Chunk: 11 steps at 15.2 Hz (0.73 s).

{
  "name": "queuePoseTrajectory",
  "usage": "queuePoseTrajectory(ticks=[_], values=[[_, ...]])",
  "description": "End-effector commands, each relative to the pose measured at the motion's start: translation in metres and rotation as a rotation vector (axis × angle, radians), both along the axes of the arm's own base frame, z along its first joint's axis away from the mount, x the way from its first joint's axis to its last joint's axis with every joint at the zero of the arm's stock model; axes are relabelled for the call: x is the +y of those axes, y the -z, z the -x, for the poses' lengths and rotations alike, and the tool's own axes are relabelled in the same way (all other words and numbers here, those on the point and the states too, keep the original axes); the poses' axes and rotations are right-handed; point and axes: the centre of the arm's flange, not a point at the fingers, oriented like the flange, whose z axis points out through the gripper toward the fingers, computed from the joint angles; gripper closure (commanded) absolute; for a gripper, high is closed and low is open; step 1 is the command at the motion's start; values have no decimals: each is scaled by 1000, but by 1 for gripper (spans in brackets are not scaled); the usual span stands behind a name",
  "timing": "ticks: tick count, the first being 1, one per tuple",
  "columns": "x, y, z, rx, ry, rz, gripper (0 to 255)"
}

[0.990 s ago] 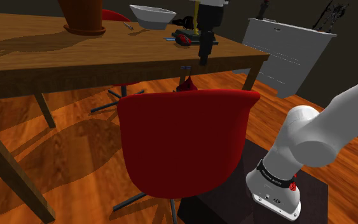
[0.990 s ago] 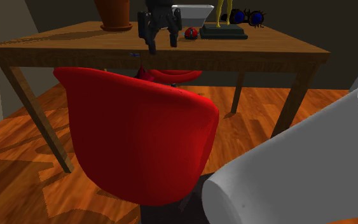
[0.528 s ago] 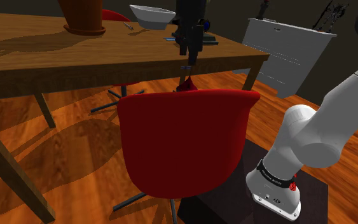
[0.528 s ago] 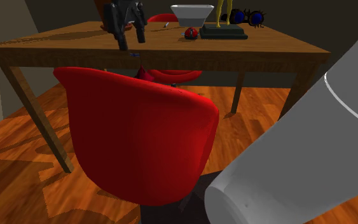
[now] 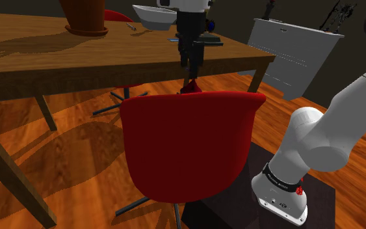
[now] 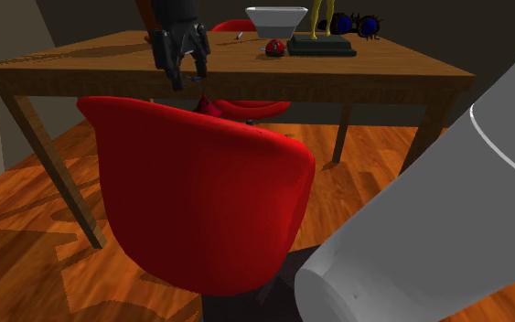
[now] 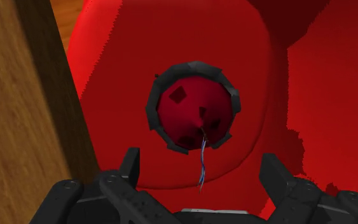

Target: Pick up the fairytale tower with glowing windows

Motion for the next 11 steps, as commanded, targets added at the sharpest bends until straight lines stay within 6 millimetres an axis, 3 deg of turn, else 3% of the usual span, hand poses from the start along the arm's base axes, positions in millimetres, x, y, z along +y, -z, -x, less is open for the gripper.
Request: queuePoseTrajectory(ticks=[1, 11], values=[[0, 2, 0, 0, 0, 0, 255], [0, -3, 0, 0, 0, 0, 255]])
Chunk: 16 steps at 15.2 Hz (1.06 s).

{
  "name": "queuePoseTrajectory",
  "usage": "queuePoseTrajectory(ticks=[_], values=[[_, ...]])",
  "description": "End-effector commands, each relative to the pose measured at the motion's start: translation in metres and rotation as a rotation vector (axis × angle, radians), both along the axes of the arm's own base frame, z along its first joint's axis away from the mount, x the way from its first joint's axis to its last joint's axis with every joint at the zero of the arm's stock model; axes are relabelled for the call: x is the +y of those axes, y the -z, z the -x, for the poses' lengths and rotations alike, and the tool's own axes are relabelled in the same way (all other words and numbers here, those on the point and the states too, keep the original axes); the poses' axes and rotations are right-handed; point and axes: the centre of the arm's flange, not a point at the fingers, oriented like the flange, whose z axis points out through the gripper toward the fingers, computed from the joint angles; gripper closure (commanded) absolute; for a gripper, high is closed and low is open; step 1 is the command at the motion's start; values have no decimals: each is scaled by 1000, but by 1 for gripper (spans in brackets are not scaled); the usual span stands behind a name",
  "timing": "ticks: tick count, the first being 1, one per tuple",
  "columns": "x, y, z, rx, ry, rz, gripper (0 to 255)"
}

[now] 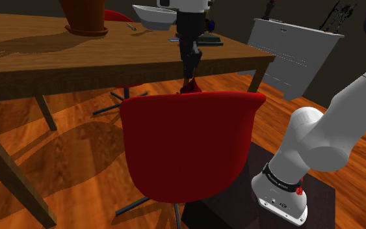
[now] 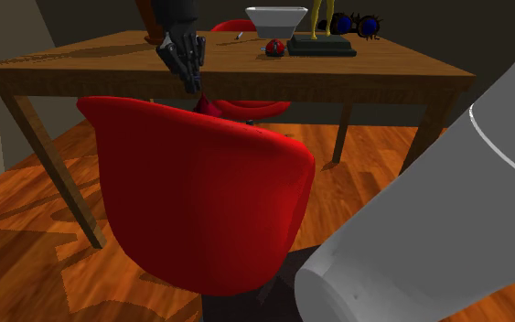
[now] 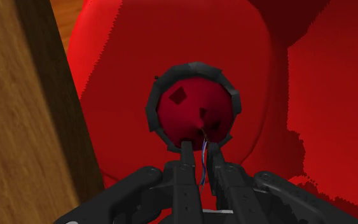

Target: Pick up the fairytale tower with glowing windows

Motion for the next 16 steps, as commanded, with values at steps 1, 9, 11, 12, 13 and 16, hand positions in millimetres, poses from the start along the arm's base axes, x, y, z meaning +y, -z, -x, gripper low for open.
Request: queuePoseTrajectory(ticks=[1, 9, 11, 12, 13, 16], values=[[0, -8, 0, -1, 0, 0, 255], [0, -51, 0, -1, 0, 0, 255], [0, -61, 0, -1, 0, 0, 255], [0, -67, 0, -1, 0, 0, 255], [0, -72, 0, -1, 0, 0, 255], [0, -78, 0, -1, 0, 0, 255]])
